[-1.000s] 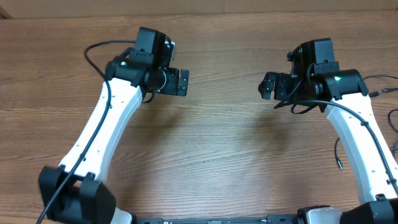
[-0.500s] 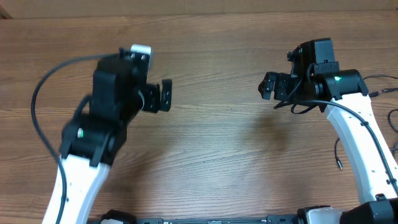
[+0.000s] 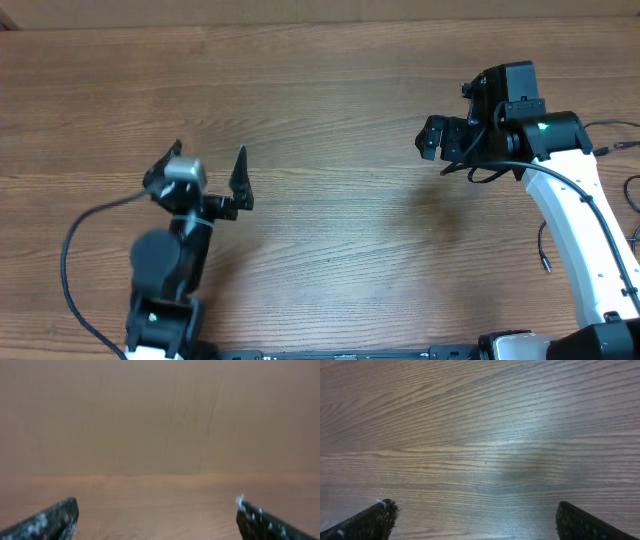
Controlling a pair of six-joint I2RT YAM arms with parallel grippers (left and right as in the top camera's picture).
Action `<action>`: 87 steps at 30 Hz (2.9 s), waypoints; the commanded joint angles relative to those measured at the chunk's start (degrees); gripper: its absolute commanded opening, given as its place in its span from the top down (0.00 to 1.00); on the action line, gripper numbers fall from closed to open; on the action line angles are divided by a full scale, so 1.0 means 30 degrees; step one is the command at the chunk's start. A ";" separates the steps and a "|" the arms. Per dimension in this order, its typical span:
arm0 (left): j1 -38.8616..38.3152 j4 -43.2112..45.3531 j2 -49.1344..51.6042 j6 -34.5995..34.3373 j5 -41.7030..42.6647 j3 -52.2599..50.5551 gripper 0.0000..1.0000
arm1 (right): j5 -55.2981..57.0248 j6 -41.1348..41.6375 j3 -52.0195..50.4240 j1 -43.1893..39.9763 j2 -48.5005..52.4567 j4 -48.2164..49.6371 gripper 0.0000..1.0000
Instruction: Untangle cables
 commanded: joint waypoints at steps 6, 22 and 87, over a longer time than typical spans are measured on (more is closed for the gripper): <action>0.1275 0.5617 -0.5217 0.0233 -0.0823 -0.5872 0.00 | 0.0022 0.0109 0.0277 -0.0029 -0.0044 0.0066 0.00; 0.3956 -0.3818 -1.1023 0.0226 -0.0444 -0.7264 0.00 | 0.0022 0.0109 0.0277 -0.0029 -0.0044 0.0066 0.00; 0.2929 -0.7599 -1.2458 0.0525 0.0401 -0.7271 0.00 | 0.1078 -0.0109 -0.0328 -0.0080 -0.2659 0.3497 0.00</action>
